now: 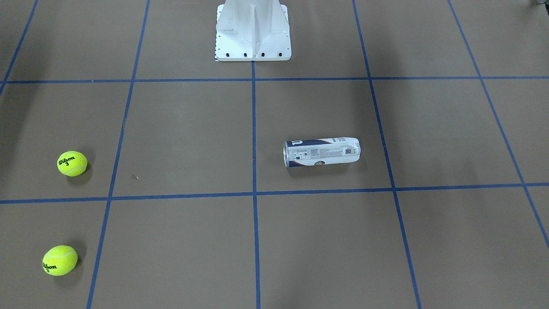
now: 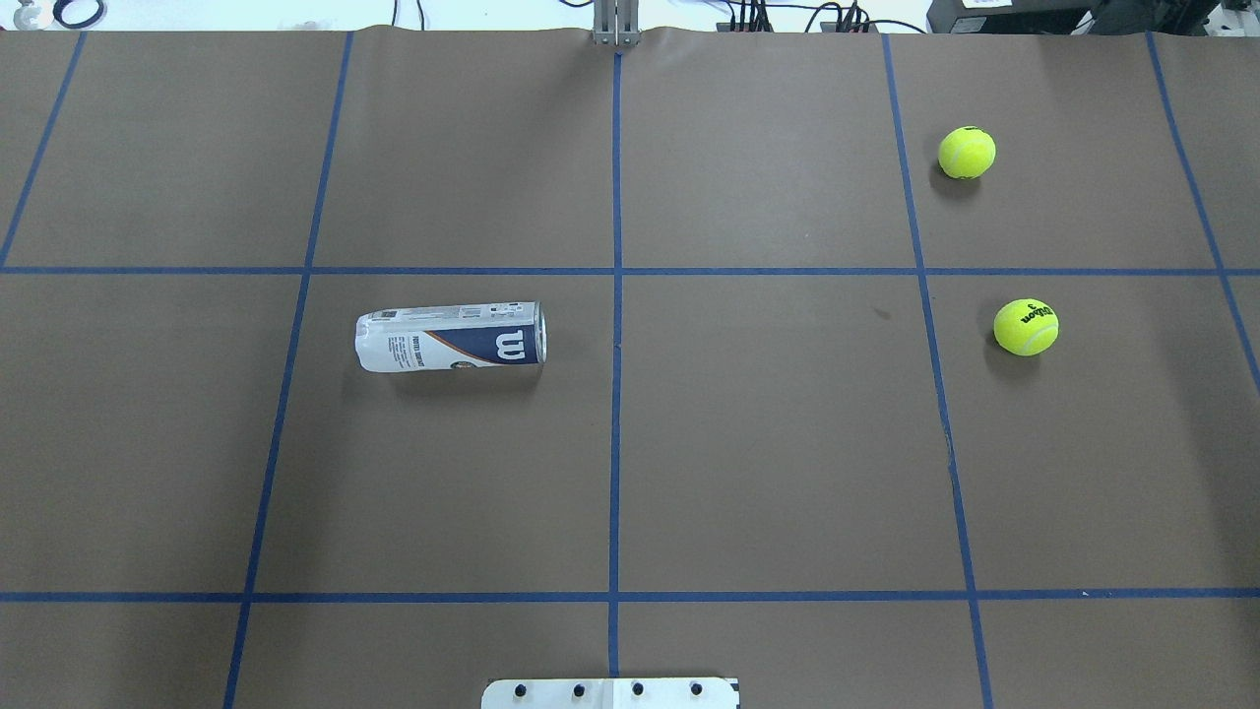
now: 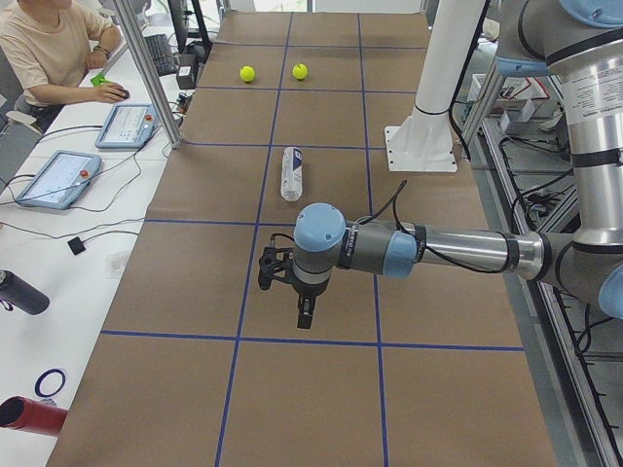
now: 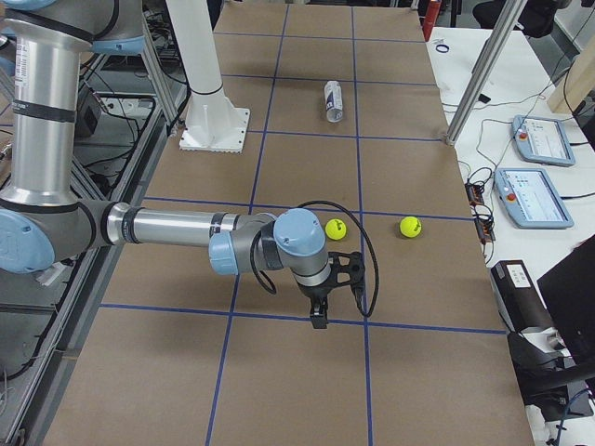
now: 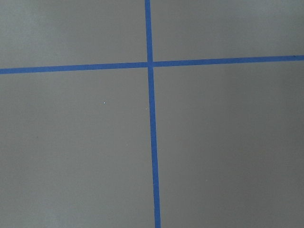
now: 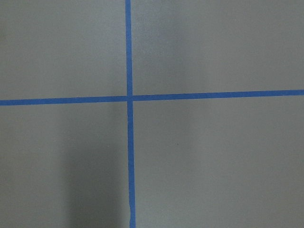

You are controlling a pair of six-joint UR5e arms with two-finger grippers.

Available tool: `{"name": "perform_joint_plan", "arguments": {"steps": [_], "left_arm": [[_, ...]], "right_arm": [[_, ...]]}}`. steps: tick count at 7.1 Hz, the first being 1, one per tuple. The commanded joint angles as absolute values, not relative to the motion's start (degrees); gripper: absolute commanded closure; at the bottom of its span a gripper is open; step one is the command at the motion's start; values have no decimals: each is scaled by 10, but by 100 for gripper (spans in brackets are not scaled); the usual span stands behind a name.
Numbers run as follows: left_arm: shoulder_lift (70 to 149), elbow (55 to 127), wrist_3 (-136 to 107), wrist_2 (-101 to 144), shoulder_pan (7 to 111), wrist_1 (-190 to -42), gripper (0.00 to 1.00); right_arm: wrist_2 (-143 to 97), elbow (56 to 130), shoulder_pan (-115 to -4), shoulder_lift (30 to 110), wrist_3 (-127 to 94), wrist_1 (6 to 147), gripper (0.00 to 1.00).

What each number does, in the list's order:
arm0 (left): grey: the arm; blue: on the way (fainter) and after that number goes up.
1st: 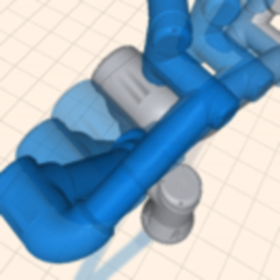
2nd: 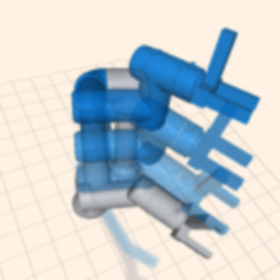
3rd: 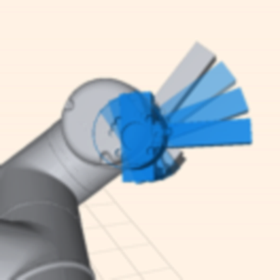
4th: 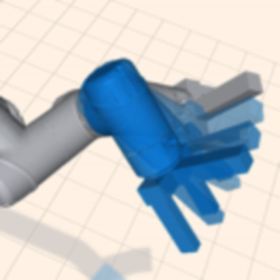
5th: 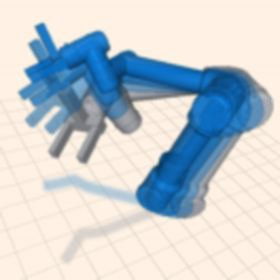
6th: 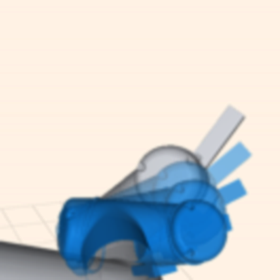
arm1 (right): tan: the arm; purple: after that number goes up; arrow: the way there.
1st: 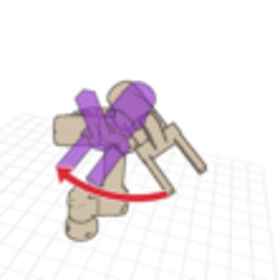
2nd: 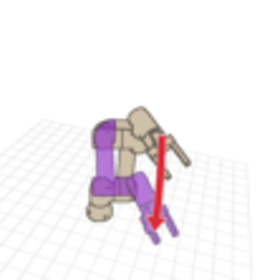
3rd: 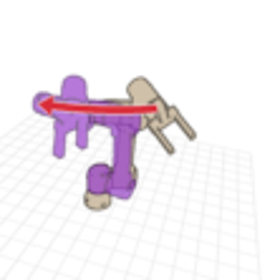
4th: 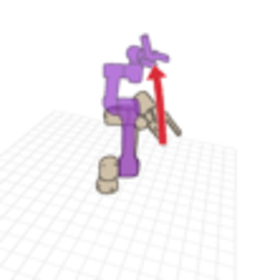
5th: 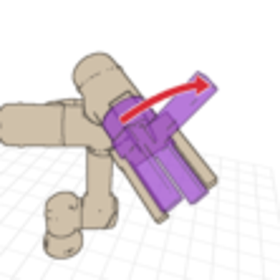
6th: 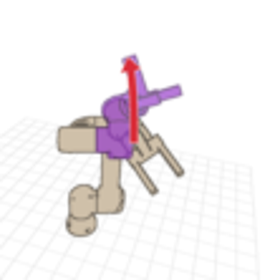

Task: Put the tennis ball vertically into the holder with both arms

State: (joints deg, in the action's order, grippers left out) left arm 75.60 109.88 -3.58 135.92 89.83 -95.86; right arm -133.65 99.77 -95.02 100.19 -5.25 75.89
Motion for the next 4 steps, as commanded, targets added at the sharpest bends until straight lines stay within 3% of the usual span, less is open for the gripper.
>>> {"name": "perform_joint_plan", "arguments": {"steps": [1, 4], "left_arm": [[790, 1099, -40, 1361, 897, -979, 0], [859, 1071, -37, 1372, 896, -1079, 0]], "right_arm": [[-1337, 998, -951, 1004, -45, 737, 0], [-1336, 998, -951, 1006, -34, 736, 0]]}}
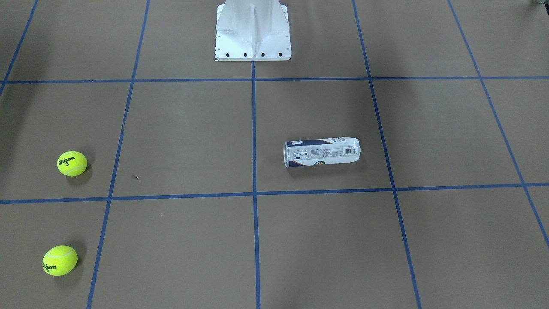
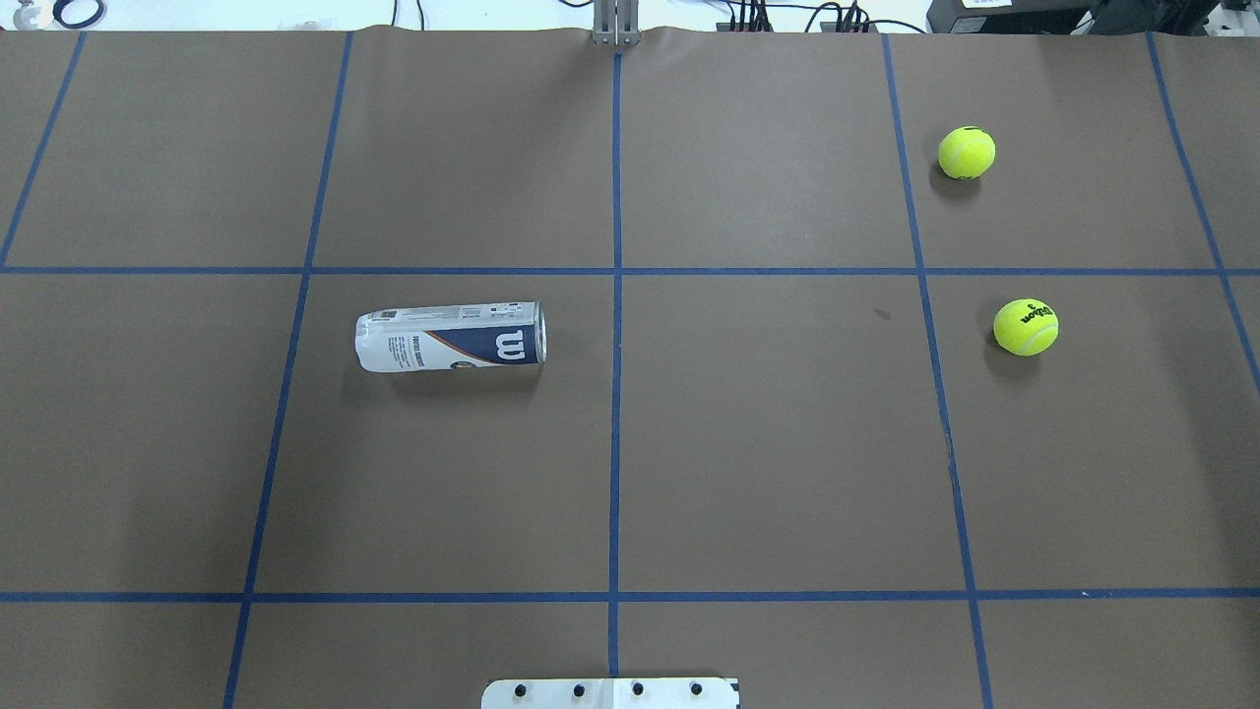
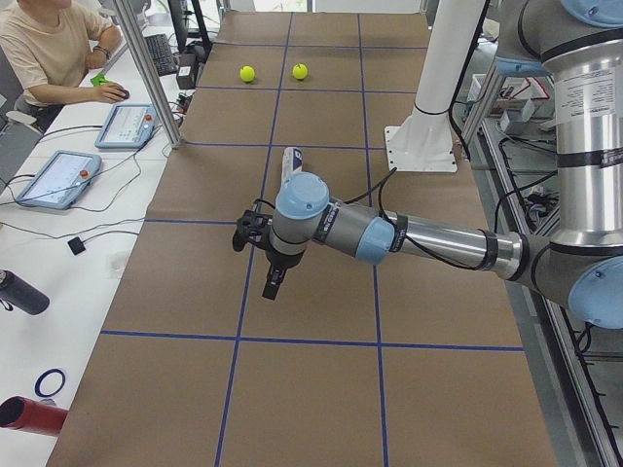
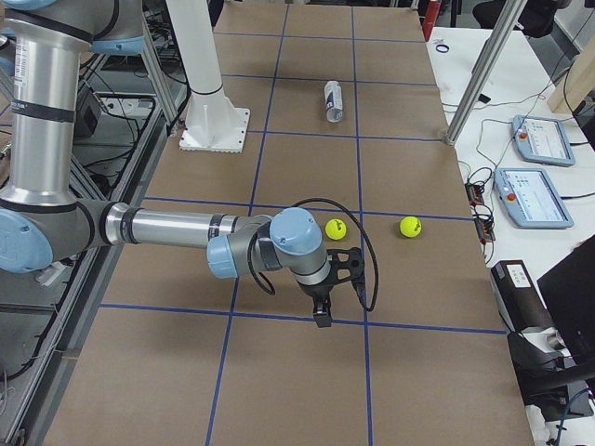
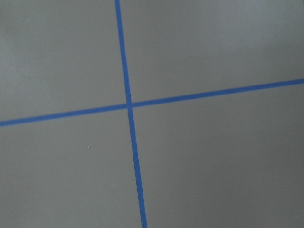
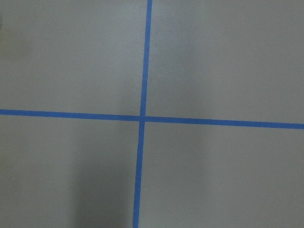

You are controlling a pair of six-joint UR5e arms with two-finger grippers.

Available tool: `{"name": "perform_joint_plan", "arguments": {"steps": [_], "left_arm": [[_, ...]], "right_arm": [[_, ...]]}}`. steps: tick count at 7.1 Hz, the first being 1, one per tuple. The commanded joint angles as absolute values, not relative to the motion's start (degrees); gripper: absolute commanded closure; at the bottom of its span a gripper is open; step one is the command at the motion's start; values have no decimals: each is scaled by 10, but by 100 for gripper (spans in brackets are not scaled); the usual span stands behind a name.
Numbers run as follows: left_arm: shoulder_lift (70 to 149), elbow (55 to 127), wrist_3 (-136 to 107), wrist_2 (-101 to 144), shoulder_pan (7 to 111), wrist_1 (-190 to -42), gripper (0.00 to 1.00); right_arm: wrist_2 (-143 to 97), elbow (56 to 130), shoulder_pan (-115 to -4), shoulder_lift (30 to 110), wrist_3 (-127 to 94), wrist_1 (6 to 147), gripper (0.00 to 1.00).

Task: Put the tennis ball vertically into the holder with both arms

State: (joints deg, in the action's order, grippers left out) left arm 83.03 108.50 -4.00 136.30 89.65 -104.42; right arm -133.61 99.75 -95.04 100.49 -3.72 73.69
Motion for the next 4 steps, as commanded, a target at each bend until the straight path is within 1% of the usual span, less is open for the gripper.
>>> {"name": "perform_joint_plan", "arguments": {"steps": [1, 3, 4], "left_arm": [[861, 1067, -39, 1397, 896, -1130, 0], [864, 1054, -41, 1403, 895, -1217, 0], [875, 1058, -80, 1404, 888, -1243, 0]], "right_arm": [[-1336, 995, -950, 1006, -34, 736, 0], [-1337, 995, -950, 1006, -35, 737, 0], [-1337, 996, -951, 1006, -34, 736, 0]]}}
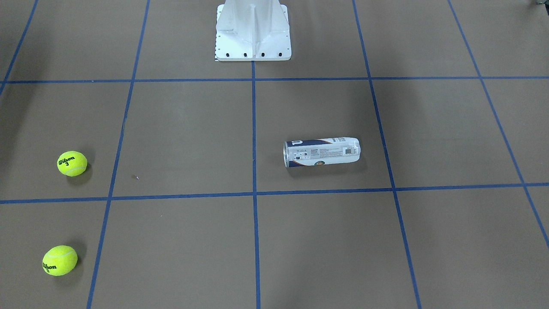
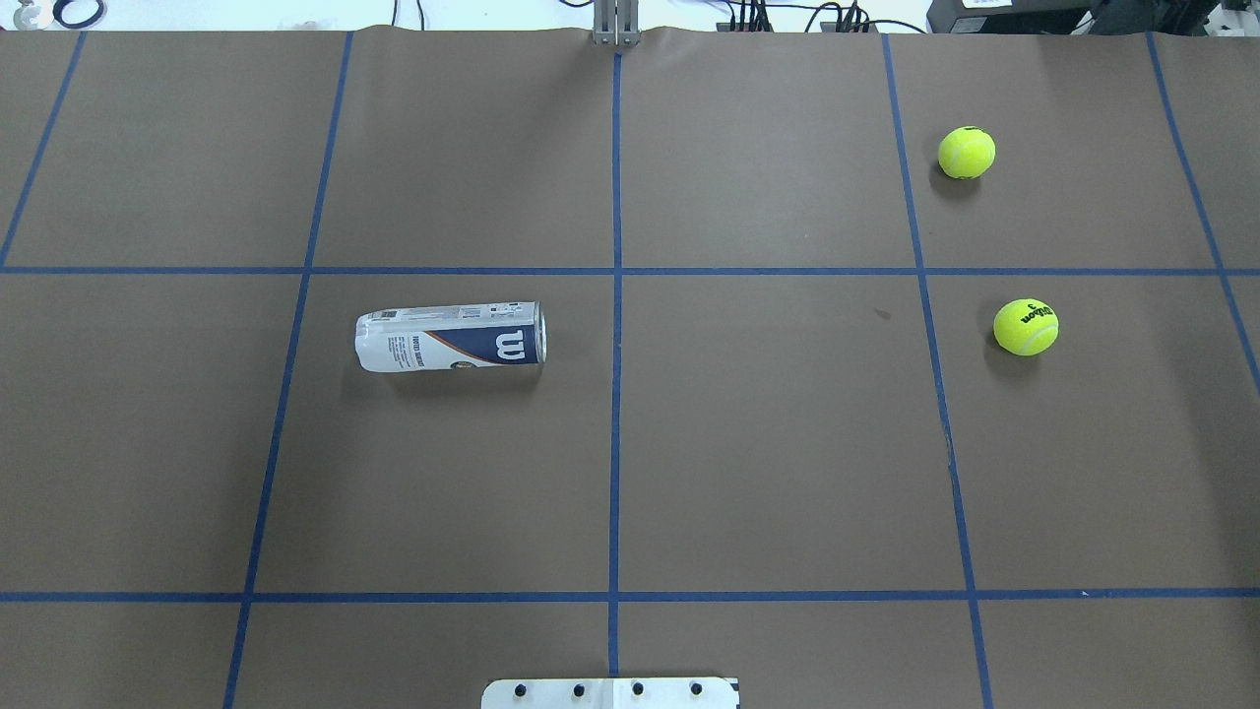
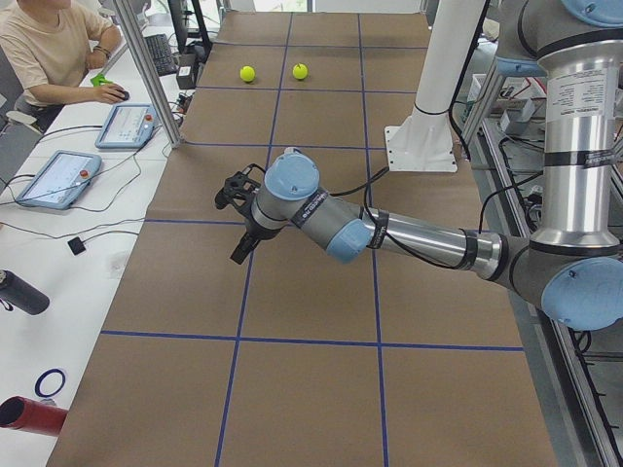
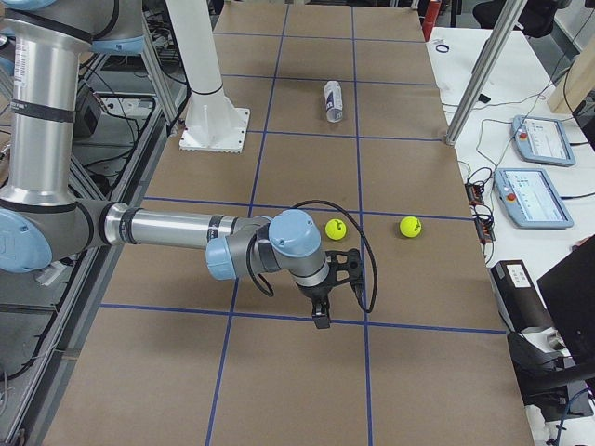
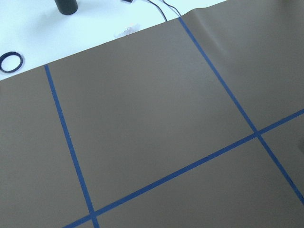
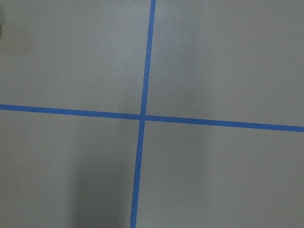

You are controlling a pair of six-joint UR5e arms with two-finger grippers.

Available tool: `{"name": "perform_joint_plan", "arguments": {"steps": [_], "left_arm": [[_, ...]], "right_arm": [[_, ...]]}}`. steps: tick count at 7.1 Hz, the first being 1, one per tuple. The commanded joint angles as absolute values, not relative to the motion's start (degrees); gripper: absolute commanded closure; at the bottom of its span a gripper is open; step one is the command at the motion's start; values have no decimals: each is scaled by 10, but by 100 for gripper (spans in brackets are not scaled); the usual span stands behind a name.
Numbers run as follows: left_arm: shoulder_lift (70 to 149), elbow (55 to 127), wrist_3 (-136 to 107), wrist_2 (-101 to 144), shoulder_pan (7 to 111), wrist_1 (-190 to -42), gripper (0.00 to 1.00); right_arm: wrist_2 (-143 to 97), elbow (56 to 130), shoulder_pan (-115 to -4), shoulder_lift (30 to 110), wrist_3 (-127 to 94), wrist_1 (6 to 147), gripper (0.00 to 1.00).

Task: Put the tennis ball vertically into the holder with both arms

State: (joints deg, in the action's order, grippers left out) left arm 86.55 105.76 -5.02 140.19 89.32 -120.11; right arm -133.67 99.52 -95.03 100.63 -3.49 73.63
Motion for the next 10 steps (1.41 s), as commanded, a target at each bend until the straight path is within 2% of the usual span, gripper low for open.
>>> {"name": "perform_joint_plan", "arguments": {"steps": [1, 3, 5, 8, 10], "left_arm": [[888, 1060, -78, 1404, 855, -1256, 0], [958, 1059, -94, 1404, 776, -1330, 0], [1016, 1061, -140, 1401, 747, -1335, 0], [1116, 1035, -133, 1390, 618, -1329, 0], [1136, 1027, -116, 1385, 560, -1326, 1]], "right_arm": [[-1337, 995, -951, 1007, -34, 736, 0], [-1337, 997, -951, 1007, -35, 736, 0], [-1339, 997, -951, 1007, -36, 737, 0], [-1346, 996, -951, 1008, -36, 736, 0], [-1346, 995, -951, 1010, -36, 736, 0]]}}
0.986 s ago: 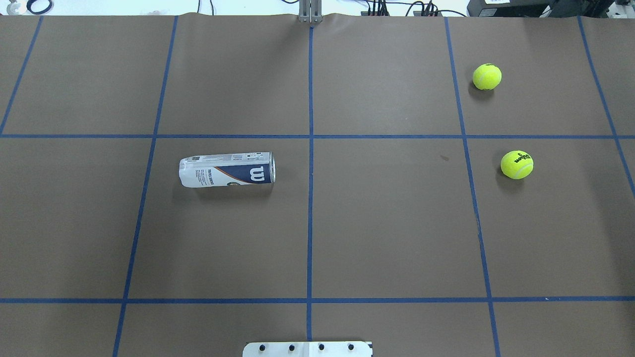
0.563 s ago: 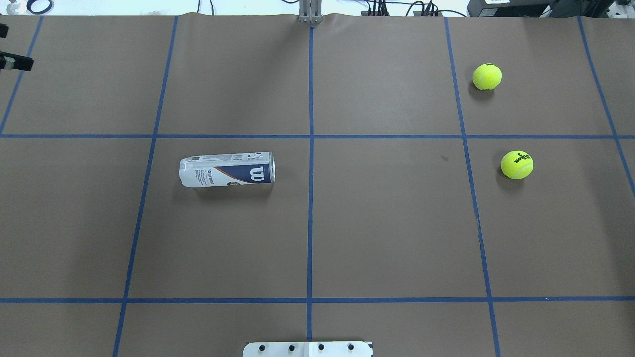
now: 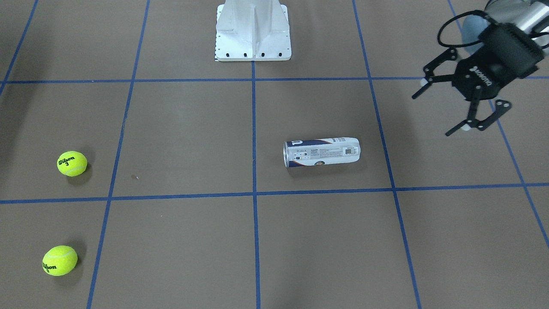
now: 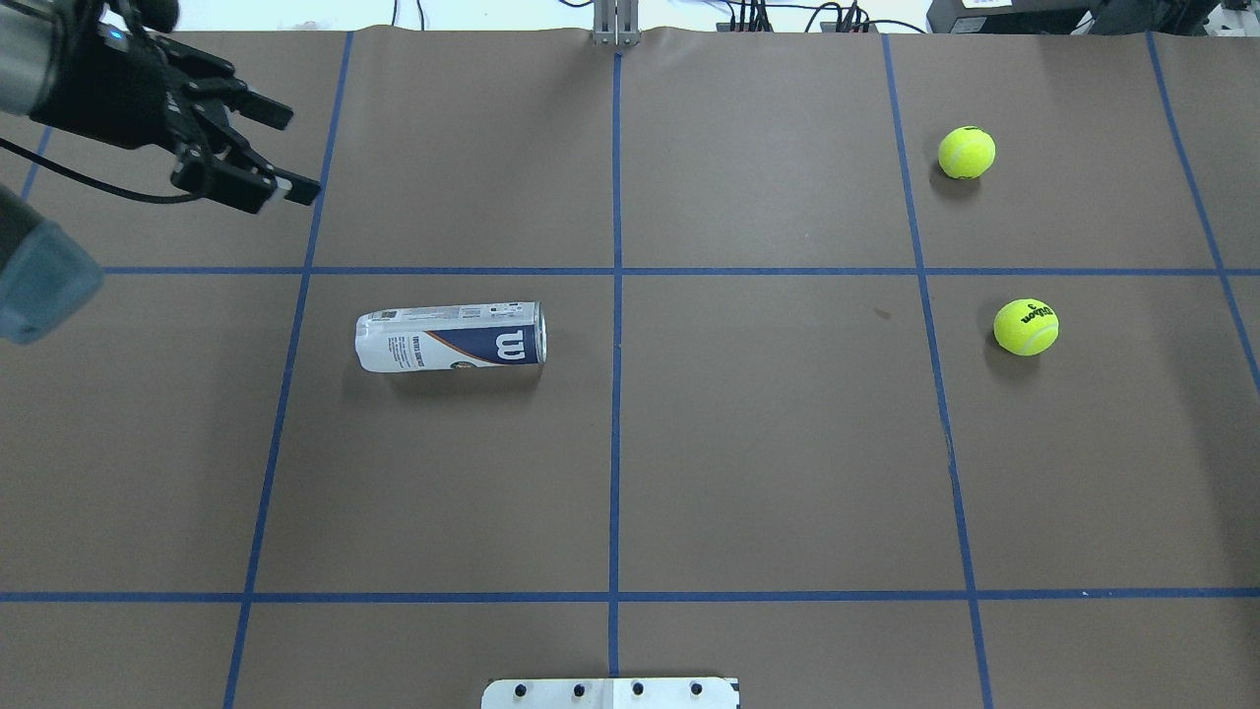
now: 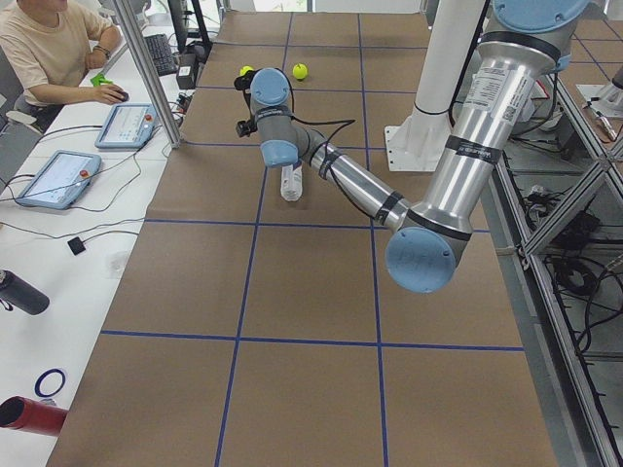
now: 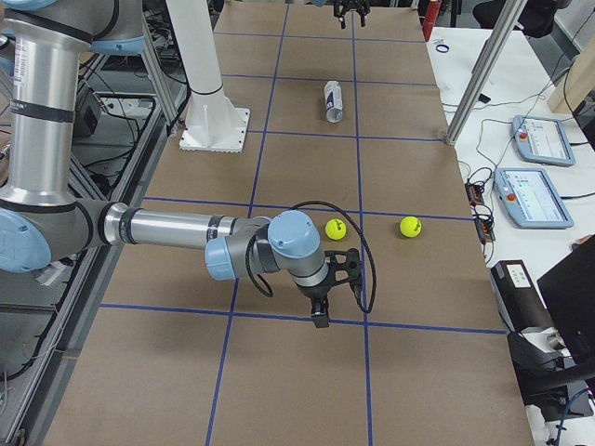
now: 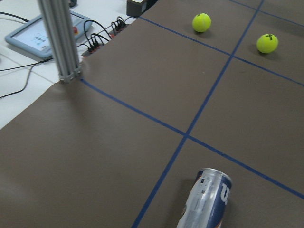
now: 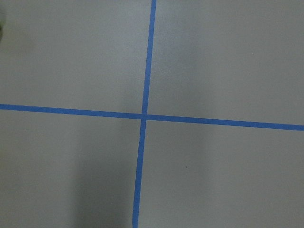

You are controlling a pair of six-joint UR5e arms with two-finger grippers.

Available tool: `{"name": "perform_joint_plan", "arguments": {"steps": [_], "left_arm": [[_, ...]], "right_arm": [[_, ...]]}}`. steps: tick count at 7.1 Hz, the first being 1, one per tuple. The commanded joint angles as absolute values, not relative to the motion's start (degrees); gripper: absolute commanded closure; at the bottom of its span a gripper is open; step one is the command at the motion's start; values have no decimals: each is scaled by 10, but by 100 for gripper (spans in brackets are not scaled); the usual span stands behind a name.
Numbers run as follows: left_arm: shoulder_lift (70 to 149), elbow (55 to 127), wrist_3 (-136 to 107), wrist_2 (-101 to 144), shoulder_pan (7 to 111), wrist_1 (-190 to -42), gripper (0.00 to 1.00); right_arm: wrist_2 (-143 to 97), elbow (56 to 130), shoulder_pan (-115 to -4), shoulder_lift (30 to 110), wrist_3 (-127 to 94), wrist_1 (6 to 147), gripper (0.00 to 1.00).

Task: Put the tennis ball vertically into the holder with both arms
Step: 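Move the left gripper down toward the white Wilson can lying on its side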

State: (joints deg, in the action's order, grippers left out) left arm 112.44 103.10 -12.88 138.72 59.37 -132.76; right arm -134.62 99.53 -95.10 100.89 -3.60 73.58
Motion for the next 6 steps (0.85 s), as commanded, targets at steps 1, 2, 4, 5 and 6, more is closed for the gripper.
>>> {"name": "perform_joint_plan", "arguments": {"steps": [1, 2, 4, 5, 6], "left_arm": [[1136, 1027, -75, 1385, 554, -1318, 1], [1151, 1029, -47, 1385, 548, -1278, 1], [1208, 1031, 55, 1380, 540, -1126, 1], [1216, 1032, 101, 1337, 520, -1077, 1], [1217, 1029, 127, 1264, 477, -1056, 0]], "right_arm": [[-1346, 995, -951, 1010, -35, 736, 0], [-1346, 995, -951, 1011, -34, 736, 0], [-1350, 997, -951, 1015, -36, 736, 0], [-1349, 998, -951, 1015, -34, 735, 0], [-1349, 998, -951, 1016, -34, 736, 0]]}}
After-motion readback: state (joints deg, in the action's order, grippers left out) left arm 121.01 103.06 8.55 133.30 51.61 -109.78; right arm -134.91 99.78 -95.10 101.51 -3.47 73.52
